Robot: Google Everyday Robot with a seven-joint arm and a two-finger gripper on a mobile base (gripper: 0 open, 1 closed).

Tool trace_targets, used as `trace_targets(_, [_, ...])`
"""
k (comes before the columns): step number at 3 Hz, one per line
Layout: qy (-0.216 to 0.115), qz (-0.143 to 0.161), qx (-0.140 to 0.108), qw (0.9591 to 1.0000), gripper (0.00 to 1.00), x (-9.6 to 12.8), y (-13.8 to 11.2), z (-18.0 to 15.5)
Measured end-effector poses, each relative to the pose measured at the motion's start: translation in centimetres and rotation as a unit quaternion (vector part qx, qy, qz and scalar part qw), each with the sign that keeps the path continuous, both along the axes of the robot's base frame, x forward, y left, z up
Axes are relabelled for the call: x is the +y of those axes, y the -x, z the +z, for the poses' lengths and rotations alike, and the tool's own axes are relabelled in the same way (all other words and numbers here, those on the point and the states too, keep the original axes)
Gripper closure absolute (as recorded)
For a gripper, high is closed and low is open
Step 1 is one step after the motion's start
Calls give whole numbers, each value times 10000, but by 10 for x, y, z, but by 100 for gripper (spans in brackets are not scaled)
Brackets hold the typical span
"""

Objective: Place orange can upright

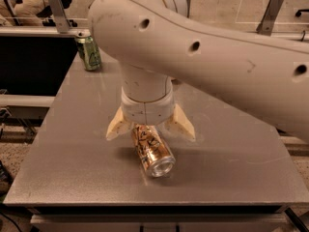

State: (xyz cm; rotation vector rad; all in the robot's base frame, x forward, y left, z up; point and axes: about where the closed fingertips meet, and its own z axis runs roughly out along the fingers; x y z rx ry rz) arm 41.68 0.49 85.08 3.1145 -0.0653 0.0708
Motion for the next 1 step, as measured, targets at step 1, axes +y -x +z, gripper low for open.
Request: trace_targets(1, [0, 0, -1, 10000, 0, 0, 0, 0])
